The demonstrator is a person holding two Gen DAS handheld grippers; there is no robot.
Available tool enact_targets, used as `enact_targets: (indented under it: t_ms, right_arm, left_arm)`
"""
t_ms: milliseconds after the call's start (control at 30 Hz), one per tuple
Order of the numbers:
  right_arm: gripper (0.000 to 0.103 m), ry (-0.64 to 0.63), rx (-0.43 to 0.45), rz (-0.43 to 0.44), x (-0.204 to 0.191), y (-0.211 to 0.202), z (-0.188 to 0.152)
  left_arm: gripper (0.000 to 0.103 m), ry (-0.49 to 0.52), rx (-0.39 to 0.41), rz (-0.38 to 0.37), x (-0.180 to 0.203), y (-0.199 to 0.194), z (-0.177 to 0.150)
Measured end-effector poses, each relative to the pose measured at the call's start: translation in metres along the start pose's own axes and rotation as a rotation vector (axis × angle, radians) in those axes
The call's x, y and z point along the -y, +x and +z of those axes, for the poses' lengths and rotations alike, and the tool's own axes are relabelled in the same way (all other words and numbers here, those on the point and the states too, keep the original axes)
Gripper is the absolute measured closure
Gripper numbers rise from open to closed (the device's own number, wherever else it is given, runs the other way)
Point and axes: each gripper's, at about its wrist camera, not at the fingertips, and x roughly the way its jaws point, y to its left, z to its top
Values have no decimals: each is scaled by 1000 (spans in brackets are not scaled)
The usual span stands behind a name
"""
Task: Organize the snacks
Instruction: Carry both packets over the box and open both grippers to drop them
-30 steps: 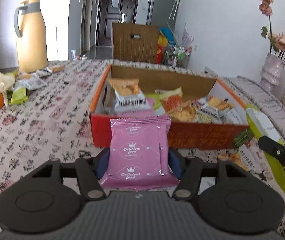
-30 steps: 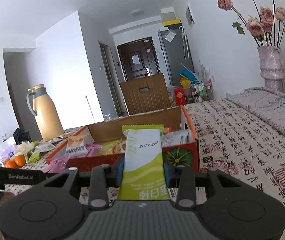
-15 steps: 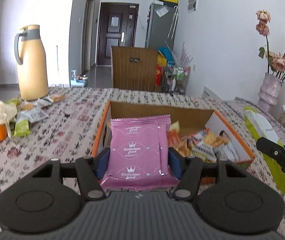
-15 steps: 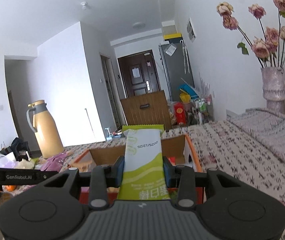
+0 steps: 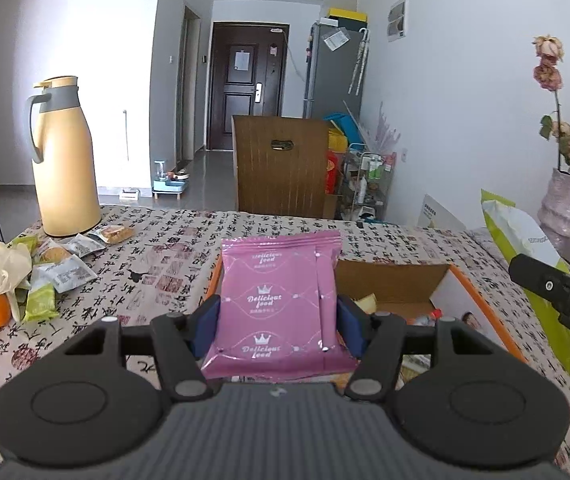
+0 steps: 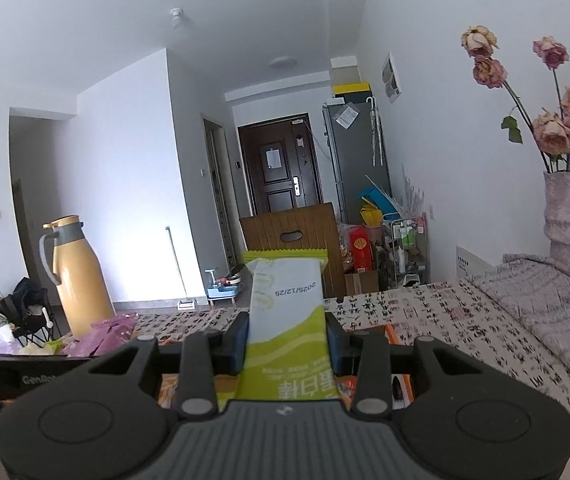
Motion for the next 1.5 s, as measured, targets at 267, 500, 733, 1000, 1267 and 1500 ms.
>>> enact_targets:
  t_ms: [267,500,733,1000,1267,1500]
  right_arm:
    - [66,3,-60,-14,-1,47,-8]
    - [66,5,-99,-25,2,69,-27]
    - [66,11,-148,-35,5,82,-38]
    - [64,3,-180,-41,6,85,-43]
    - [0,49,-143,-67,12,75,-40]
    - [0,45,-146,-60,11,75,-39]
  left_arm:
    - [41,-20,-3,63,0,37,4]
    - [41,-17,-15,99,-6,63,-13]
    - [41,-18,-49,84,-12,74,-21]
    - [33,-9,-35,89,-10,70,-24]
    - [0,-13,17,107,-8,58,-22]
    - [0,-30,3,105,-10,58,-23]
